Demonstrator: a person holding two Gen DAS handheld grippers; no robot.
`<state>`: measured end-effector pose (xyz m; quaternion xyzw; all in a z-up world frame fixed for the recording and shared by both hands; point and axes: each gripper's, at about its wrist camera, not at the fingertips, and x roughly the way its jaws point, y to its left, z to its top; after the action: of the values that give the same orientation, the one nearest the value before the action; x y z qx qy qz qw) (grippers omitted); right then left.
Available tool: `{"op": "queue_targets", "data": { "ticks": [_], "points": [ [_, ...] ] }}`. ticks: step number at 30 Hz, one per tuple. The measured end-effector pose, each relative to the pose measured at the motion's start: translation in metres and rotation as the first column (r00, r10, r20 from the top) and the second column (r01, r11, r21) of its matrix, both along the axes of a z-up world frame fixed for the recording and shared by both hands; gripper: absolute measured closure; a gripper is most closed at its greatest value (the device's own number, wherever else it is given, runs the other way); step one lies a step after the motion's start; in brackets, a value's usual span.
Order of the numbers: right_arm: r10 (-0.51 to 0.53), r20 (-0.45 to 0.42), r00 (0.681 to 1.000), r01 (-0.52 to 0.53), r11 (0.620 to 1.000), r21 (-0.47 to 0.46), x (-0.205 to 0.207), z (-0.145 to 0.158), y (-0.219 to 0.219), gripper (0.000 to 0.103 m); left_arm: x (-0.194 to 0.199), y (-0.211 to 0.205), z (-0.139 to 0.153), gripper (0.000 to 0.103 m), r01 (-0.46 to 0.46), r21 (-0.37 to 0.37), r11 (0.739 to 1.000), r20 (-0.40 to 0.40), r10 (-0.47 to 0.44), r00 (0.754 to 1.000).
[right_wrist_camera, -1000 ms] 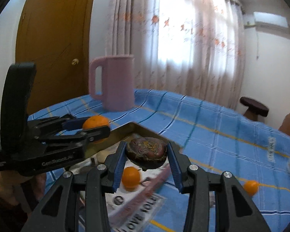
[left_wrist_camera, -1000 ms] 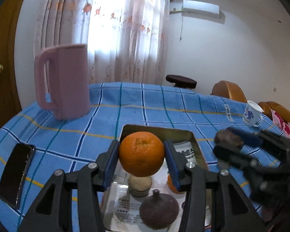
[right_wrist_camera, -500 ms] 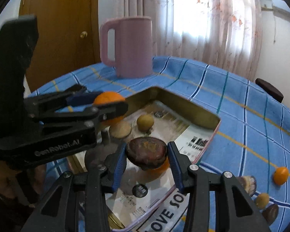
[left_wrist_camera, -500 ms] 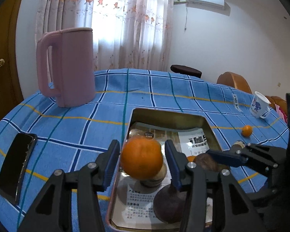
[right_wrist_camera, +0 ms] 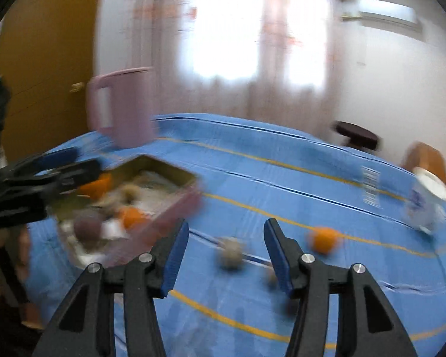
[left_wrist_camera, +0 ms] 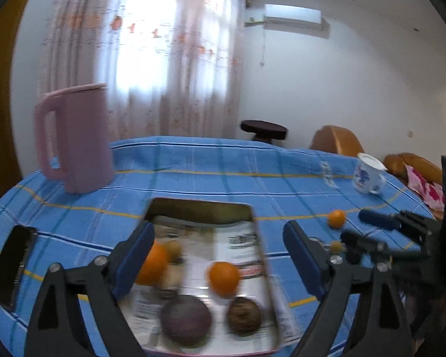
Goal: Organize fruits
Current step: 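Lower the orange and chestnut into the tin and open both tools, then grasp the small canned item with the left tool while the right tool grasps a chestnut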
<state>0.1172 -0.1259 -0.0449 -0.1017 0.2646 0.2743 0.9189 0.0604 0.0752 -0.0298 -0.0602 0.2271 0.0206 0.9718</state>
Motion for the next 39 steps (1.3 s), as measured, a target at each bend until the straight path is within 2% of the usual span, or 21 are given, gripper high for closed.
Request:
{"op": "queue_targets", "data": {
  "ticks": [3,7,14,19,21,23,28,30,32,35,39],
  "points": [
    [-0.112,-0.033,0.993,0.113,0.994,0.012,0.015,-0.005,-0.037,0.047,0.008,-0.030,-0.001,0.012,0.061,0.022,0.998,-0.008,-0.061,0.998],
    [-0.153,-0.077,0.985,0.154,0.988,0.006,0.028,-0.014,-0.056,0.047,0.022,-0.067,-0.006,0.012,0.135,0.055,0.989,-0.039,-0.133,0.990],
    [-0.106,-0.183,0.977,0.105,0.994,-0.014,0.041,-0.034,-0.052,0.047,0.046,-0.098,-0.016,0.012,0.174,0.095,0.980,-0.093,-0.165,0.982],
    [-0.091,-0.283,0.955,0.087,0.996,-0.027,0.053,-0.049,-0.049,0.048,0.052,-0.101,-0.020,0.012,0.170,0.110,0.979,-0.115,-0.157,0.981],
    [-0.084,-0.318,0.944,0.079,0.996,-0.029,0.057,-0.054,-0.049,0.058,0.054,-0.103,-0.023,0.012,0.173,0.119,0.978,-0.124,-0.158,0.980],
    [-0.057,-0.340,0.939,0.056,0.998,-0.012,0.057,-0.056,-0.049,0.062,0.056,-0.105,-0.026,0.012,0.183,0.125,0.975,-0.136,-0.166,0.977],
    [-0.086,-0.282,0.956,0.082,0.996,-0.025,0.049,-0.050,-0.050,0.063,0.066,-0.110,-0.037,0.021,0.225,0.115,0.967,-0.197,-0.200,0.960],
    [-0.105,-0.267,0.958,0.104,0.994,-0.017,0.048,-0.047,-0.053,0.063,0.070,-0.111,-0.039,0.029,0.238,0.097,0.966,-0.218,-0.212,0.953],
    [-0.115,-0.259,0.959,0.117,0.993,-0.005,0.049,-0.045,-0.057,0.063,0.074,-0.113,-0.041,0.031,0.247,0.082,0.966,-0.232,-0.222,0.947],
    [-0.117,-0.247,0.962,0.120,0.993,-0.005,0.047,-0.043,-0.057,0.062,0.083,-0.117,-0.047,0.042,0.257,0.072,0.964,-0.278,-0.228,0.933],
    [-0.120,-0.241,0.963,0.121,0.993,-0.007,0.046,-0.041,-0.057,0.062,0.092,-0.118,-0.054,0.044,0.261,0.050,0.964,-0.325,-0.231,0.917]
  ]
}}
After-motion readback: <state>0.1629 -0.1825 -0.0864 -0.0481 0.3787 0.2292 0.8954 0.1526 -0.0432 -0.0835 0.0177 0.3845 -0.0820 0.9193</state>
